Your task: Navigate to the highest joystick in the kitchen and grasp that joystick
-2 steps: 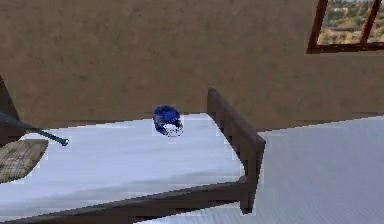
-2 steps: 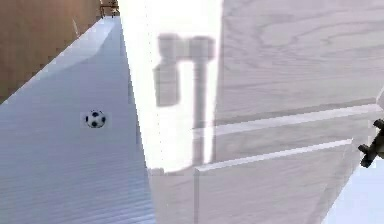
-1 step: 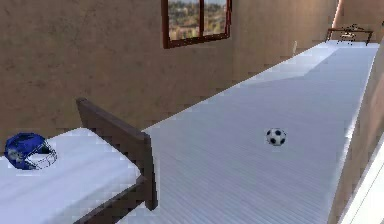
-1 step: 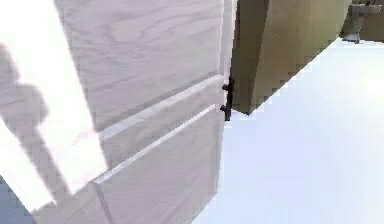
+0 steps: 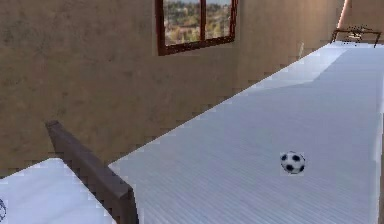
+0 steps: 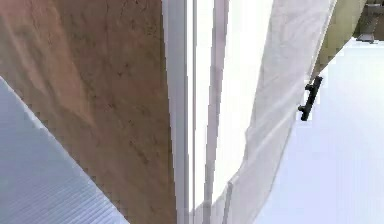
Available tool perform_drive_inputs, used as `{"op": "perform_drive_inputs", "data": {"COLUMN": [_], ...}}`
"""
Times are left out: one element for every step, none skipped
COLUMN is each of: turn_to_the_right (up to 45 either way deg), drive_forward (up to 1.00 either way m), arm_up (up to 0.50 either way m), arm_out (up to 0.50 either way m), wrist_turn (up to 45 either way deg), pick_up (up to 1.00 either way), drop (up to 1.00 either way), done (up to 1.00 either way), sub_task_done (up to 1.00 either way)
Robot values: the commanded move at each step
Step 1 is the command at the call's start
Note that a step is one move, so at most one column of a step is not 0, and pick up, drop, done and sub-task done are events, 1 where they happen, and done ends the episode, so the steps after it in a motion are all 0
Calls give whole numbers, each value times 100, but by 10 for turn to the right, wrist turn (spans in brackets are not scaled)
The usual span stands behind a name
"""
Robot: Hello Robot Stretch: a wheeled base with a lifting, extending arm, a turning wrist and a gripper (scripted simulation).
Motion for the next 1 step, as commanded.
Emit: {"op": "perform_drive_inputs", "data": {"turn_to_the_right": [-450], "drive_forward": [0], "arm_up": [0], "arm_out": [0], "wrist_turn": [0], "pick_up": [0], "drop": [0], "done": [0], "sub_task_done": [0]}}
